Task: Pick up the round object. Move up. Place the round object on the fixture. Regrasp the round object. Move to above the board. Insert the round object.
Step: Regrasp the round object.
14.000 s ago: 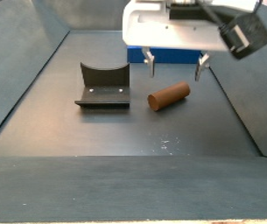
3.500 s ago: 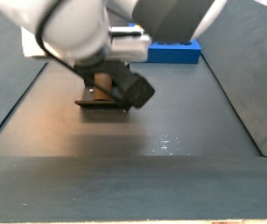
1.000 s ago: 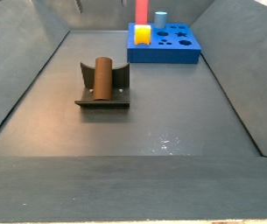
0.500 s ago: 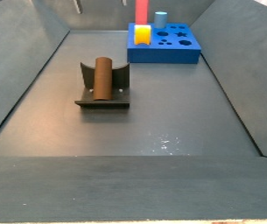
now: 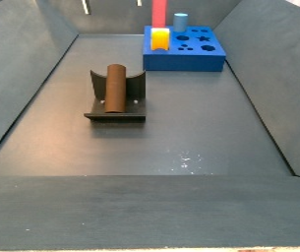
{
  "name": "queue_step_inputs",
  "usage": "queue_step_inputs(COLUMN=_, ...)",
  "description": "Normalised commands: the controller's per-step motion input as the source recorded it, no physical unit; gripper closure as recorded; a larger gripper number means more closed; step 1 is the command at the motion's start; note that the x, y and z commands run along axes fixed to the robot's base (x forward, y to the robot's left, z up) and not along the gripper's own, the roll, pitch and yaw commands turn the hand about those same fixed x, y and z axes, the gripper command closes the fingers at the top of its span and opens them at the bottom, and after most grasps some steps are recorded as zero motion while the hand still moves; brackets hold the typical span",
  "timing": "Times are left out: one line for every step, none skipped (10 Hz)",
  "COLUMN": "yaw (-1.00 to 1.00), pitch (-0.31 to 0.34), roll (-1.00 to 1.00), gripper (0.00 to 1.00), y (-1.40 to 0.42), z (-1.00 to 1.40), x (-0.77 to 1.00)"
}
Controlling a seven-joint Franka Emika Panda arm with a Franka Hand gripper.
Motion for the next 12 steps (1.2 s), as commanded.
queue_step_inputs(yaw=0.02, pitch=-0.032, roll=1.00, gripper=0.00, y=-0.02, z=0.02, x=-0.01)
queue_step_inputs(yaw=0.02, pitch=-0.027, roll=1.00, gripper=0.00, y=-0.02, z=0.01, x=-0.01)
queue_step_inputs(yaw=0.02, pitch=-0.022, roll=1.00, gripper=0.00, y=-0.02, z=0.01, x=0.00)
queue_step_inputs(yaw=0.02, pitch=-0.020, roll=1.00, gripper=0.00, y=-0.02, z=0.01, x=0.00)
queue_step_inputs(yaw=0.02, pitch=-0.012, roll=1.00, gripper=0.00, y=-0.02, z=0.00, x=0.01)
queue_step_inputs(yaw=0.02, pitch=-0.008, roll=1.00, gripper=0.00, y=-0.02, z=0.00, x=0.01)
queue_step_inputs(yaw=0.02, pitch=0.001, roll=1.00, gripper=0.00, y=-0.03, z=-0.01, x=0.02)
queue_step_inputs(yaw=0.02, pitch=0.009, roll=1.00, gripper=0.00, y=-0.03, z=-0.01, x=0.03)
queue_step_inputs(yaw=0.03, pitch=0.022, roll=1.00, gripper=0.00, y=-0.03, z=-0.01, x=0.03)
queue_step_inputs(yaw=0.03, pitch=0.029, roll=1.00, gripper=0.00, y=-0.03, z=-0.01, x=0.04)
queue_step_inputs(yaw=0.04, pitch=0.049, roll=1.00, gripper=0.00, y=-0.03, z=-0.01, x=0.05)
queue_step_inputs(yaw=0.04, pitch=0.061, roll=1.00, gripper=0.00, y=-0.03, z=-0.02, x=0.05)
